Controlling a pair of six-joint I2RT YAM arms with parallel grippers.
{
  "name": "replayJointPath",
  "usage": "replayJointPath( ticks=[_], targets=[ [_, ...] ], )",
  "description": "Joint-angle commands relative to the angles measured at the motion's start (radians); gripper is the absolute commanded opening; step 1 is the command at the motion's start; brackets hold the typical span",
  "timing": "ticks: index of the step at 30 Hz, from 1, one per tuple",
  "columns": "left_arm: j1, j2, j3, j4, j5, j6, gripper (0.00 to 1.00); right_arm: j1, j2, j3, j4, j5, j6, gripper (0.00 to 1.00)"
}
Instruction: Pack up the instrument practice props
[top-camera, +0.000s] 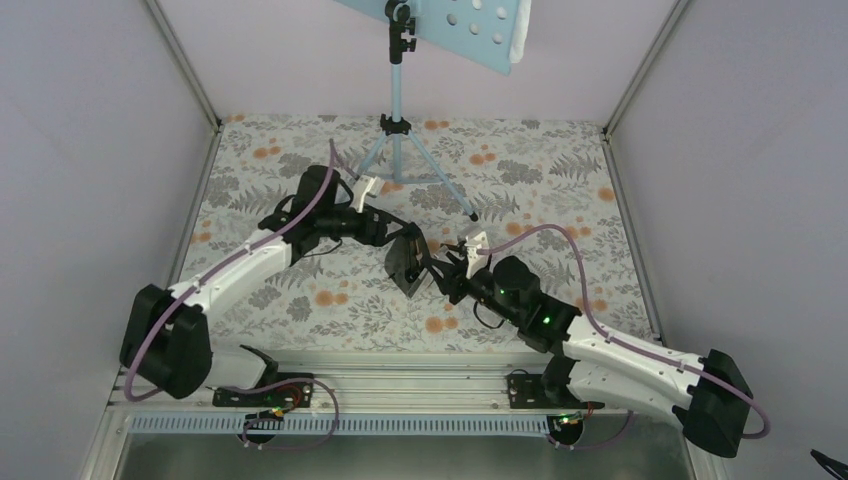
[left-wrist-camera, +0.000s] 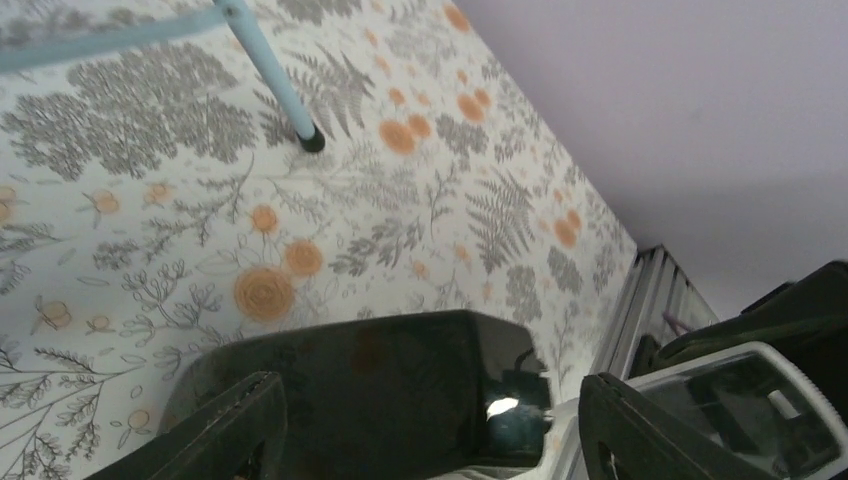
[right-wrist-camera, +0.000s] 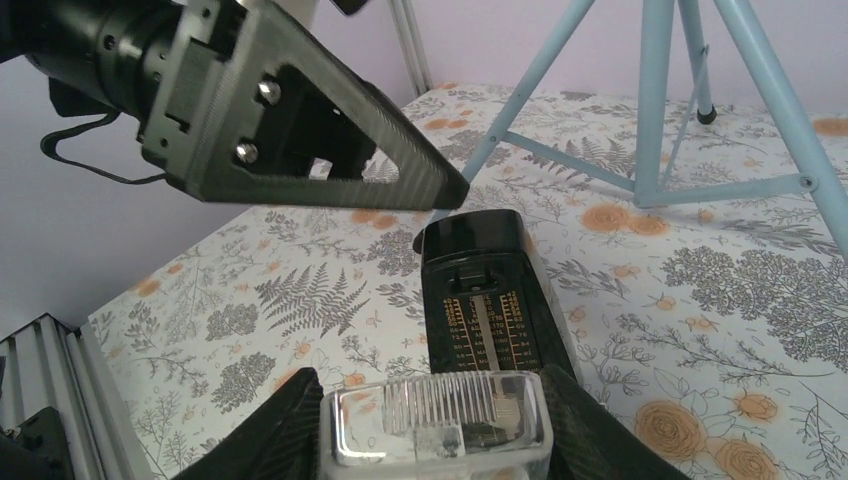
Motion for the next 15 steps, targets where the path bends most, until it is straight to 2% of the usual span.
replayJointPath(
  ticks=[1, 4, 7, 15],
  targets=[
    [0.005, 0.061, 0.073, -0.136, 0.095, 0.109, 0.69, 0.018, -0.002, -0.028, 0.072, 0.070, 0.017, 0.30],
    [0.005, 0.092, 0.093, -0.126, 0.120, 0.117, 0.60, 0.021, 0.006, -0.034, 0.084, 0.081, 0.007, 0.30],
    [0.005, 0.111, 0.101, -0.100, 0.134, 0.111, 0.56, 0.023, 0.020, -0.030, 0.089, 0.085, -0.003, 0.30],
    [0.005, 0.147, 0.110, -0.064, 0.183, 0.109, 0.56, 0.025, 0.030, -0.032, 0.099, 0.111, -0.014, 0.31]
  ],
)
